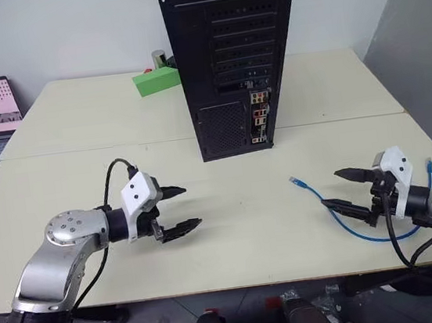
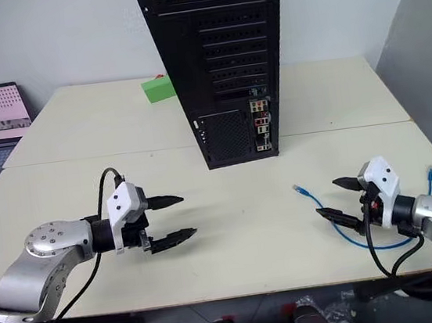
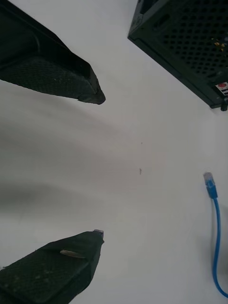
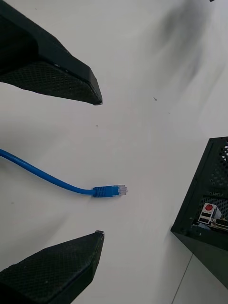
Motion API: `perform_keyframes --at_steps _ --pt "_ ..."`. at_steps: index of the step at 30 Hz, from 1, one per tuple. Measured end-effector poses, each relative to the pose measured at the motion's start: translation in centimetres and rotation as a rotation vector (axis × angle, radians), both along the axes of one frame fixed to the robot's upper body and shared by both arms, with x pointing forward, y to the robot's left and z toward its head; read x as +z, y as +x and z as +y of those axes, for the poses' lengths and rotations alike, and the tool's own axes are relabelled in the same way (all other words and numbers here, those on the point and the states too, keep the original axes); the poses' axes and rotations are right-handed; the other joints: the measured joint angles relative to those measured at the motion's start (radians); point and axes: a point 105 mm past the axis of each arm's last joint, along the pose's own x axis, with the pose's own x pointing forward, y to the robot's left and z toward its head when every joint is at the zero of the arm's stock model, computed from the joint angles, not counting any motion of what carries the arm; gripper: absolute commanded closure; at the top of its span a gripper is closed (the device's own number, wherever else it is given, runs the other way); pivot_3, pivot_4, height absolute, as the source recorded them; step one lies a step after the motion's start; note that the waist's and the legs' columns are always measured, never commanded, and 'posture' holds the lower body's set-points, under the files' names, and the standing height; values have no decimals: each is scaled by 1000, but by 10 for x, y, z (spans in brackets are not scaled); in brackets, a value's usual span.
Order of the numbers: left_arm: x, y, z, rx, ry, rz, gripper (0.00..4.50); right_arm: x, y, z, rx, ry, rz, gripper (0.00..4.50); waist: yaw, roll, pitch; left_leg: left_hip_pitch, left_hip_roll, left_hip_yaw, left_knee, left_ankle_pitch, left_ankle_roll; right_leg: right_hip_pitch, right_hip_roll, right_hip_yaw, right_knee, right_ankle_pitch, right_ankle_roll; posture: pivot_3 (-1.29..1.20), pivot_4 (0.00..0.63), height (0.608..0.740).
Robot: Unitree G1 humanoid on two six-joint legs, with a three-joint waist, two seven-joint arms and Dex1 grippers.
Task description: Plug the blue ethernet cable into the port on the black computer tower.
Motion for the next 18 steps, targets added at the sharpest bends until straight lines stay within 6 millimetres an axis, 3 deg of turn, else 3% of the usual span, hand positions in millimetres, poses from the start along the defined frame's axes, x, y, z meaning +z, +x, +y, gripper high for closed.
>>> perform_keyframes --at_steps 12,18 --pt "1 -7 -10 -63 -1 5 0 -15 6 4 -33 -77 -15 12 1 0 0 0 0 0 0 0 0 0 0 0 0 0 0 0 150 740" --pt "-3 -9 -18 -99 6 12 0 -29 20 3 -101 -93 -22 12 1 0 0 0 0 0 0 0 0 0 0 0 0 0 0 0 150 740"
